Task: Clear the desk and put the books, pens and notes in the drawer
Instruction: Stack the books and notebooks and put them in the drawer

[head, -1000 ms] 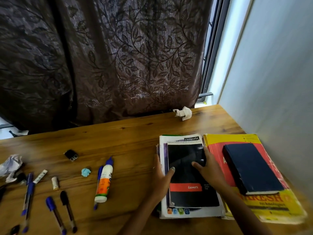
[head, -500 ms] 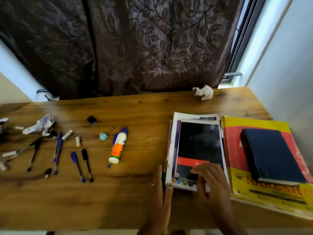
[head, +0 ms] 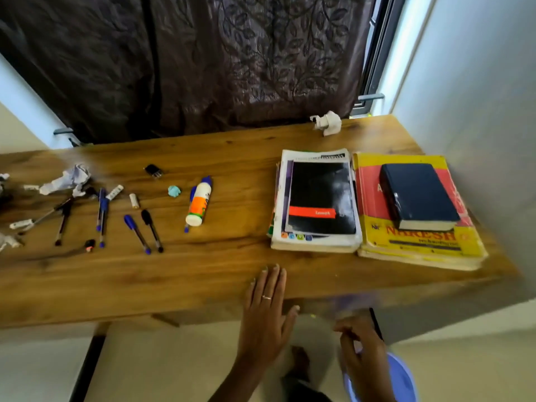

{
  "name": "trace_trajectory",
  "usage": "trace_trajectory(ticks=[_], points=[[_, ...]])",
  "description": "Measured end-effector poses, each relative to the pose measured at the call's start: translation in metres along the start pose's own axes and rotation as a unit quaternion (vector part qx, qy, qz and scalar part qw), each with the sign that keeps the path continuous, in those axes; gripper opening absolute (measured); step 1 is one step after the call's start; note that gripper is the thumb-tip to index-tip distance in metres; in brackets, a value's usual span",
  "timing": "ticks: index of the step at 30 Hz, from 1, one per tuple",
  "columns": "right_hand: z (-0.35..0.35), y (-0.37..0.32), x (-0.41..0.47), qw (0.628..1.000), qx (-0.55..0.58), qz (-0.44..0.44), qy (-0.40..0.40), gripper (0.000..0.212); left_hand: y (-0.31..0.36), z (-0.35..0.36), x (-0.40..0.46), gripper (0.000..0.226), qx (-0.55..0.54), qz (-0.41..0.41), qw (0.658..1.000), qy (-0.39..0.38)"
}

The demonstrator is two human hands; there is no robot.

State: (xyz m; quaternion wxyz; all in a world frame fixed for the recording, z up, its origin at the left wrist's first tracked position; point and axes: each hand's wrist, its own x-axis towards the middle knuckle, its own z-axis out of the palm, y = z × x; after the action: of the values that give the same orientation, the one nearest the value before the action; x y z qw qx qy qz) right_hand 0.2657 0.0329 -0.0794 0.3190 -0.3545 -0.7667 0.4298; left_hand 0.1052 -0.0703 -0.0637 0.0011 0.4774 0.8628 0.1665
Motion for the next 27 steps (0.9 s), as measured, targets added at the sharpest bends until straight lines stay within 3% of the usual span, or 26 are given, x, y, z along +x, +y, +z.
trace_trajectory(ticks=[2, 4, 6, 10, 11, 15, 20, 23, 27], points=[[-0.002, 0.018, -0.016, 0.985, 0.059, 0.161, 0.019, 0.016, 0.005, 0.003, -0.015, 0.065, 0.004, -0.006, 1.0, 0.01], [-0.01, 0.033, -0.022, 0.958, 0.109, 0.263, 0.025, 0.019, 0.012, 0.007, -0.024, 0.068, 0.021, -0.015, 1.0, 0.012], [-0.02, 0.043, -0.022, 0.926, 0.164, 0.34, 0.018, 0.025, 0.018, 0.008, -0.028, 0.071, 0.032, -0.03, 0.999, 0.008], [-0.03, 0.051, -0.011, 0.851, 0.249, 0.462, -0.01, 0.016, 0.023, 0.006, -0.028, 0.075, 0.038, -0.051, 0.998, -0.005], [-0.029, 0.054, -0.007, 0.832, 0.267, 0.485, -0.019, 0.023, 0.023, 0.006, -0.028, 0.075, 0.043, -0.049, 0.998, -0.007], [-0.018, 0.06, 0.013, 0.773, 0.342, 0.533, -0.042, 0.046, 0.023, 0.006, -0.025, 0.08, 0.073, -0.043, 0.996, -0.014], [-0.002, 0.065, 0.043, 0.698, 0.442, 0.563, 0.009, 0.074, 0.028, 0.008, -0.022, 0.085, 0.087, -0.063, 0.994, -0.025], [0.002, 0.076, 0.055, 0.662, 0.48, 0.574, 0.039, 0.075, 0.033, 0.011, -0.019, 0.088, 0.092, -0.085, 0.992, -0.032], [0.006, 0.085, 0.06, 0.605, 0.574, 0.546, 0.083, 0.062, 0.035, 0.015, -0.019, 0.09, 0.102, -0.092, 0.99, -0.027]])
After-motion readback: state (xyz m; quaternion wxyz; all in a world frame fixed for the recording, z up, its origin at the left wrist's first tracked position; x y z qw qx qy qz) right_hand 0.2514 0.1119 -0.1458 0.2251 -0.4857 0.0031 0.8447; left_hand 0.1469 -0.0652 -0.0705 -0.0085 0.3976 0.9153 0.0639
